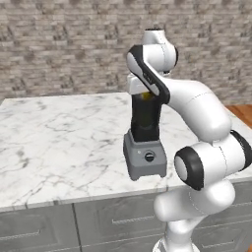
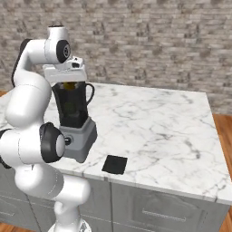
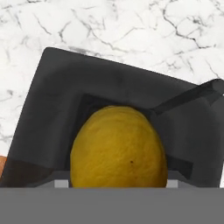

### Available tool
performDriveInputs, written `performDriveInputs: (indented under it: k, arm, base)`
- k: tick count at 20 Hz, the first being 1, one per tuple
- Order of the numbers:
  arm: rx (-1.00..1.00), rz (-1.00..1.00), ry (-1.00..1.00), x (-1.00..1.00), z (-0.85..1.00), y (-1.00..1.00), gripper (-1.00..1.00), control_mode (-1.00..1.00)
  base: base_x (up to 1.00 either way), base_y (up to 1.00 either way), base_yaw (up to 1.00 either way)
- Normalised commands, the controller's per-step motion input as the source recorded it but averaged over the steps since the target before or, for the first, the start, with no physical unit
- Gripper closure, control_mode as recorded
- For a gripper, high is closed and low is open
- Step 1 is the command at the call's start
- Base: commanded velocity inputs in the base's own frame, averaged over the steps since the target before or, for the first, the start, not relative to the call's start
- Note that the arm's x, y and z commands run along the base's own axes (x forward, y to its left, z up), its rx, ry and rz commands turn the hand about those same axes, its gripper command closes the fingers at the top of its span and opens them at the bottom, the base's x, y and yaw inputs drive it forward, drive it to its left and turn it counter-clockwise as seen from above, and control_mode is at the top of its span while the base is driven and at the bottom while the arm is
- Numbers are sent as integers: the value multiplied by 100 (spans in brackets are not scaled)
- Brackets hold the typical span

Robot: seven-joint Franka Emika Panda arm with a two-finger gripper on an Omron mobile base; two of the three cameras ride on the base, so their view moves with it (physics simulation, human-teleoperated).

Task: Grab the lemon and lime from the fridge, place them in the blender, close the lid, and turn on the blender to create a marinade.

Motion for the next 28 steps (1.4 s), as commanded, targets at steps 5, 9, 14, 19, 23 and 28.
performDriveInputs:
  k: [5, 9, 14, 19, 23, 28]
  arm:
    - [0, 0, -3, -2, 40, 0, -100, -100]
    - [0, 0, -8, -29, 44, 0, -100, -100]
    - [0, -3, -11, -98, 29, -38, -100, -100]
    - [1, -7, -6, -100, -1, -86, -100, -100]
    - [3, -14, 4, -100, -45, -100, -100, -100]
    - [5, -7, 20, -91, -100, -88, -100, -100]
  base:
    - [0, 0, 0]
    - [0, 0, 0]
    - [0, 0, 0]
    - [0, 0, 0]
    - [0, 0, 0]
    - [0, 0, 0]
